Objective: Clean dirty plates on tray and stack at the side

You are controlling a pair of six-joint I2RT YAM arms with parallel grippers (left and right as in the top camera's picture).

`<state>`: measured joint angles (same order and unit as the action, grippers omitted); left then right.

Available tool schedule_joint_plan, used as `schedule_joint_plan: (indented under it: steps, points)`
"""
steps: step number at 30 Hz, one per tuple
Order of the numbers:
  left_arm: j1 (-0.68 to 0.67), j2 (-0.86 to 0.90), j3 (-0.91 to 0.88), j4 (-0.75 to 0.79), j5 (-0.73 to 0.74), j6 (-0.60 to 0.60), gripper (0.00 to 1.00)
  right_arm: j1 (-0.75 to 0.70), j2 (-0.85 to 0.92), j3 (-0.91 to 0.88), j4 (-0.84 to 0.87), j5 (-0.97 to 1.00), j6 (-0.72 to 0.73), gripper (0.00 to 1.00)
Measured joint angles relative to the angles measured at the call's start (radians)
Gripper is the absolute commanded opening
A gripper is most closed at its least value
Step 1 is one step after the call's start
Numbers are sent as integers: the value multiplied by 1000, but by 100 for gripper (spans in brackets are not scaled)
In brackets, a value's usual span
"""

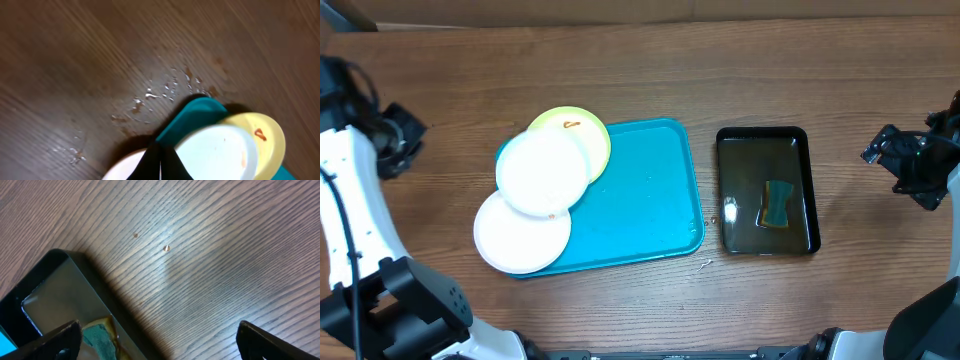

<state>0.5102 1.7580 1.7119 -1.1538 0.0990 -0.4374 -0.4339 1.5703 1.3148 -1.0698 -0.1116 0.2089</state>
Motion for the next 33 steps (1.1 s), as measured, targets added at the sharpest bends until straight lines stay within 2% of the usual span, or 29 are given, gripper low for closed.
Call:
schedule_joint_plan:
  steps: [6,17,21,23,25,27,33]
  points:
    - [19,0,-1,1,-13,8,4,0,0,0,0,0,0,100]
    - [-33,0,-4,0,-13,21,9,0,0,0,0,0,0,100]
    - [-47,0,-4,0,-14,26,23,0,0,0,0,0,0,100]
    - [-58,0,-4,0,-16,26,34,0,0,0,0,0,0,100]
    - [-68,0,-6,1,-17,26,39,0,0,0,0,0,0,100]
    - [-87,0,-13,2,-18,25,42,0,0,0,0,0,0,100]
    - [-145,0,-51,7,-17,27,42,0,0,0,0,0,0,100]
